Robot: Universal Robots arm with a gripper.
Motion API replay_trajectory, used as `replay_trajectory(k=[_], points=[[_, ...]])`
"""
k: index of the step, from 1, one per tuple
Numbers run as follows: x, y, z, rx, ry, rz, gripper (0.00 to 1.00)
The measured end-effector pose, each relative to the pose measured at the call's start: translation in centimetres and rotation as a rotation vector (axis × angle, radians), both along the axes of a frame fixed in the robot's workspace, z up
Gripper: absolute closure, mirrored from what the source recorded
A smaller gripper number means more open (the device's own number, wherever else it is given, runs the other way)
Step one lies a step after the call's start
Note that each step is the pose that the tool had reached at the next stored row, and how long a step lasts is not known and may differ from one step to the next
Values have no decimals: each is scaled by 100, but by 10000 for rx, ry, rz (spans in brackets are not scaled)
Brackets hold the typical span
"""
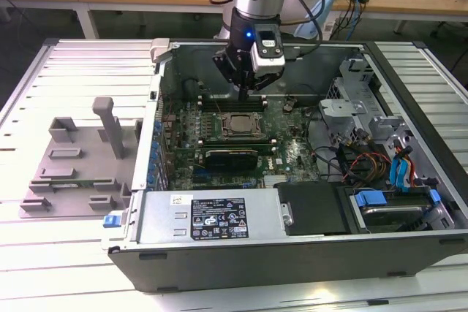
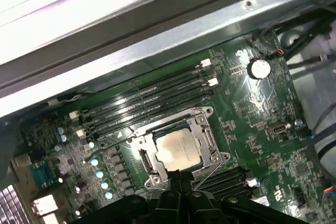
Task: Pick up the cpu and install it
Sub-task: 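Install the first cpu locking lever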
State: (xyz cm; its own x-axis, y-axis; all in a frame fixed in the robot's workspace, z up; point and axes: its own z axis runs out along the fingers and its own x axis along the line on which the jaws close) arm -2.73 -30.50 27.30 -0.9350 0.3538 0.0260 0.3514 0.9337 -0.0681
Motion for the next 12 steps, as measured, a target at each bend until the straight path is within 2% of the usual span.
replay_trajectory(k=[1,2,5,8,12], points=[[0,0,0,178,1,194,89],[0,0,0,522,3,450,89],[0,0,-4,540,30,1515,89],[0,-1,-5,538,47,2104,89],[-10,0,-6,537,47,2123,89]])
